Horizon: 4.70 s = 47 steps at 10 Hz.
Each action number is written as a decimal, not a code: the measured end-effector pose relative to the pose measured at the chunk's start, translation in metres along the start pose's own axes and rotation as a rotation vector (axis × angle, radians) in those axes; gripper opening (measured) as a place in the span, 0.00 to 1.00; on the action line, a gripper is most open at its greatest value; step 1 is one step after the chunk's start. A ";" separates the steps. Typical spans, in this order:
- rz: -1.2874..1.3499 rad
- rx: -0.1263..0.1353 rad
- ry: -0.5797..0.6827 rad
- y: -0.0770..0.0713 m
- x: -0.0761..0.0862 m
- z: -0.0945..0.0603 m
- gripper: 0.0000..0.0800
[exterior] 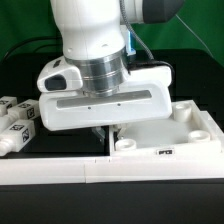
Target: Assemble one leg
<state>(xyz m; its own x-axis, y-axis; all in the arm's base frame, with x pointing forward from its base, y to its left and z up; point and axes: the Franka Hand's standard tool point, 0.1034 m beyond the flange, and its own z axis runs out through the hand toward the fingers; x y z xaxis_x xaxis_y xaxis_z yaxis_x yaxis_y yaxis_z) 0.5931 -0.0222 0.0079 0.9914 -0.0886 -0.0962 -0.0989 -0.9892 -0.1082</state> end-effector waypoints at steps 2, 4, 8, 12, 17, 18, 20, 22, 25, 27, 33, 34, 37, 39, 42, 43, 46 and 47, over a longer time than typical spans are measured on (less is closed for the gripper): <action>0.011 -0.022 -0.034 -0.001 0.002 -0.003 0.07; 0.043 -0.023 -0.108 -0.002 0.001 -0.011 0.07; 0.021 -0.076 -0.102 -0.001 0.000 -0.007 0.07; -0.062 -0.073 -0.101 -0.002 -0.002 -0.016 0.53; -0.566 -0.049 -0.037 0.027 -0.061 -0.070 0.81; -0.531 -0.020 -0.028 0.035 -0.064 -0.065 0.81; -0.537 -0.026 -0.029 0.033 -0.063 -0.066 0.81; -0.548 -0.028 -0.027 0.033 -0.063 -0.065 0.81; -0.929 -0.044 -0.019 0.042 -0.089 -0.049 0.81; -0.983 -0.052 -0.018 0.054 -0.111 -0.039 0.81; -1.164 -0.098 0.011 0.061 -0.119 -0.035 0.81; -1.267 -0.103 -0.003 0.069 -0.132 -0.029 0.81; -1.440 -0.150 -0.010 0.084 -0.160 -0.012 0.81; -1.454 -0.134 -0.036 0.082 -0.166 0.002 0.81; -1.453 -0.120 -0.053 0.083 -0.169 0.010 0.81; -1.453 -0.120 -0.053 0.083 -0.170 0.010 0.78; -1.452 -0.119 -0.055 0.083 -0.170 0.010 0.55; -1.440 -0.120 -0.053 0.082 -0.170 0.010 0.35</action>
Offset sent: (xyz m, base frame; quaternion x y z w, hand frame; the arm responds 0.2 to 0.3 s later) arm 0.0379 0.0180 0.0234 0.0496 -0.0324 0.0931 0.9939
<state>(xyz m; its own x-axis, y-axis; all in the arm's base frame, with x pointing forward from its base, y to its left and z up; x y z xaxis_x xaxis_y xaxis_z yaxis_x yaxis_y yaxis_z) 0.4157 -0.0871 0.0053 0.2178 0.9759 -0.0131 0.9741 -0.2182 -0.0591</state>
